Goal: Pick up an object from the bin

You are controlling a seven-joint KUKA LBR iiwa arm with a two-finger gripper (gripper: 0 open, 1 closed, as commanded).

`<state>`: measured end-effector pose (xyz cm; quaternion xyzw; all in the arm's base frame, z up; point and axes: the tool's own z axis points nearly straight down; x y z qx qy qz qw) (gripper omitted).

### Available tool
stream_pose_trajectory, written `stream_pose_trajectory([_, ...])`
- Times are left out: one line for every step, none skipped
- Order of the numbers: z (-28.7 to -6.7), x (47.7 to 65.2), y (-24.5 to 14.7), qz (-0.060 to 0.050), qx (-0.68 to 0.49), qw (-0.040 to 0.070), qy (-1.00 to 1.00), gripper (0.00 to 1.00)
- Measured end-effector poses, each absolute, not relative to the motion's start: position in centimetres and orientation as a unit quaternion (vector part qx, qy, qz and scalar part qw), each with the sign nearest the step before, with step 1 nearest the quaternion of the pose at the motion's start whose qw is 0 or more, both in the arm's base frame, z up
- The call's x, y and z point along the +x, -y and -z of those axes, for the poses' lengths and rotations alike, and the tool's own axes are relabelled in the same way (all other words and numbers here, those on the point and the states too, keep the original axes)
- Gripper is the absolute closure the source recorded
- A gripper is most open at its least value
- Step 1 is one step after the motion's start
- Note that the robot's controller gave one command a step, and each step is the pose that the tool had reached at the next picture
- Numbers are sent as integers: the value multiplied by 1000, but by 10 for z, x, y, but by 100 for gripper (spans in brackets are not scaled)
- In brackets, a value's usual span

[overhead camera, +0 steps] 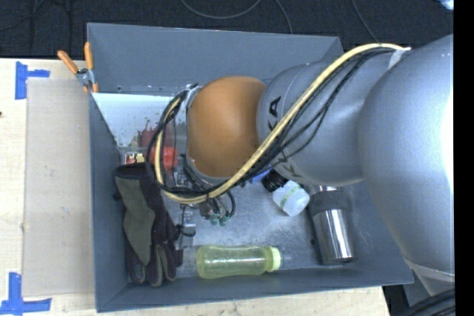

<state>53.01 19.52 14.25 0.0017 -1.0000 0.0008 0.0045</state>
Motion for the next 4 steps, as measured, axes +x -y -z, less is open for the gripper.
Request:
stream_pose_trajectory([-147, 532, -194, 0, 0, 1, 1000, 0])
stream_pose_trajectory([-124, 539, -190, 1, -38, -1, 999, 0])
stream_pose_trajectory([-90, 534, -199, -2, -58, 5, 998, 0])
stream_pose_trajectory([-71, 516, -229, 0, 298, -2, 954, 100])
